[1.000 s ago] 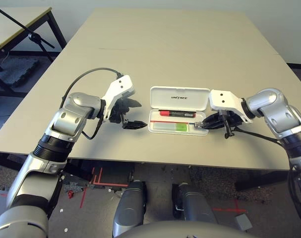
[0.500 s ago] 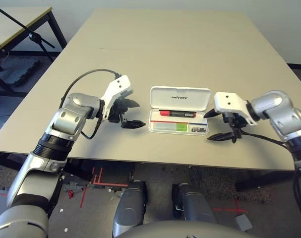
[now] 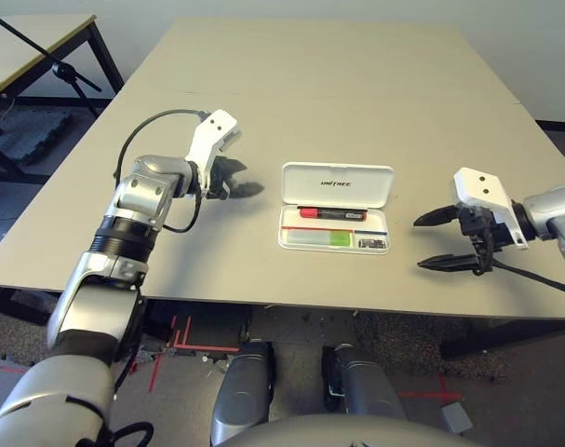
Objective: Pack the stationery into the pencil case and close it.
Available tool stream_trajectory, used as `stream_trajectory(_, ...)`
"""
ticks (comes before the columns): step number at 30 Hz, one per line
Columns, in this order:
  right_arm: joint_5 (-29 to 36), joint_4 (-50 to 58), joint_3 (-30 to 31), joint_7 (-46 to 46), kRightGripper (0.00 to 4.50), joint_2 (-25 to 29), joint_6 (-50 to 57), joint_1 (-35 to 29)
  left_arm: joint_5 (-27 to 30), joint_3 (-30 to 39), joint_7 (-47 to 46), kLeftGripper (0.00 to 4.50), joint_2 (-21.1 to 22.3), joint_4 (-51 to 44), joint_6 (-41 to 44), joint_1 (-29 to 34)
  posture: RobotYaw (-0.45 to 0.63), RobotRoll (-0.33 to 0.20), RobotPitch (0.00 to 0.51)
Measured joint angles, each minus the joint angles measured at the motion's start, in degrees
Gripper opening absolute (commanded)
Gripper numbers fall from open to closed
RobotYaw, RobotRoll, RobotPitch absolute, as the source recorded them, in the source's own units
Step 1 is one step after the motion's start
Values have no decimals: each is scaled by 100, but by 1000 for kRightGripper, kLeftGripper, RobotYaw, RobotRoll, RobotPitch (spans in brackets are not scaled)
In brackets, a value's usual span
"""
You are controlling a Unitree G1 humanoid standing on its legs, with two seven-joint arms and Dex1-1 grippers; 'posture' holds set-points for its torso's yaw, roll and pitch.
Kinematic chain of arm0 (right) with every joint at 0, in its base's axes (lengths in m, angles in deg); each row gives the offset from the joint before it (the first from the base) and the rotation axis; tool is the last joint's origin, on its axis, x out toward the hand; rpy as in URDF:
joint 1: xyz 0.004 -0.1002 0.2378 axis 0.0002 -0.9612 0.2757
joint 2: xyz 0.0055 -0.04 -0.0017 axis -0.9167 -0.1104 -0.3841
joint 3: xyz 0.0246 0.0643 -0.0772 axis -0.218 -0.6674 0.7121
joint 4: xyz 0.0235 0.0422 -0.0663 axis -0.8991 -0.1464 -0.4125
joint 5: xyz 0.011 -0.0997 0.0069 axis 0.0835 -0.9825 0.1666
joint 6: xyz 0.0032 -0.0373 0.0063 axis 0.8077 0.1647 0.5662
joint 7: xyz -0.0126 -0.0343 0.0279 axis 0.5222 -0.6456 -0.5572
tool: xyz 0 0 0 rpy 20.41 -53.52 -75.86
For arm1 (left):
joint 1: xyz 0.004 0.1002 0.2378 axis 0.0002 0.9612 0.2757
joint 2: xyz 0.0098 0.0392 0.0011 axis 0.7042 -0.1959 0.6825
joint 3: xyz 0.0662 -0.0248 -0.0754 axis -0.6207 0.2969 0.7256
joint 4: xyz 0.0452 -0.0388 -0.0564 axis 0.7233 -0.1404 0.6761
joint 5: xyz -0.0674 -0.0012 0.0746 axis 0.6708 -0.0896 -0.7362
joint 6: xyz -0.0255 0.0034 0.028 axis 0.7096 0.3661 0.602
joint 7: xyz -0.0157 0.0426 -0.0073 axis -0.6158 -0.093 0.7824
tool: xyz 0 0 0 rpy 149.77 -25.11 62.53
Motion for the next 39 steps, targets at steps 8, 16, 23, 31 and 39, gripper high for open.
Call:
stream_trajectory(8,487,242,-480,-145,4500,338,115,-487,-393,-172,710,23,-160,1730,-1326,-1006,105,0,83)
stream_trajectory(16,788,917,-987,107,4500,437,345,-1311,-929,-477,1417,23,-742,2783,-2358,-1780,29,0,87)
stream_trajectory(23,936,1269,-1347,316,4500,502,489,-1811,-1173,-700,2245,23,-1054,2823,-2736,-1857,10,0,87)
stream_trajectory(31,1010,1318,-1370,375,4500,514,518,-1834,-1200,-790,2990,23,-1053,2305,-2694,-1590,40,0,90)
stream_trajectory(39,1004,1236,-1141,327,4500,498,502,-1357,-1158,-934,3441,23,-875,489,-1881,-507,72,0,92)
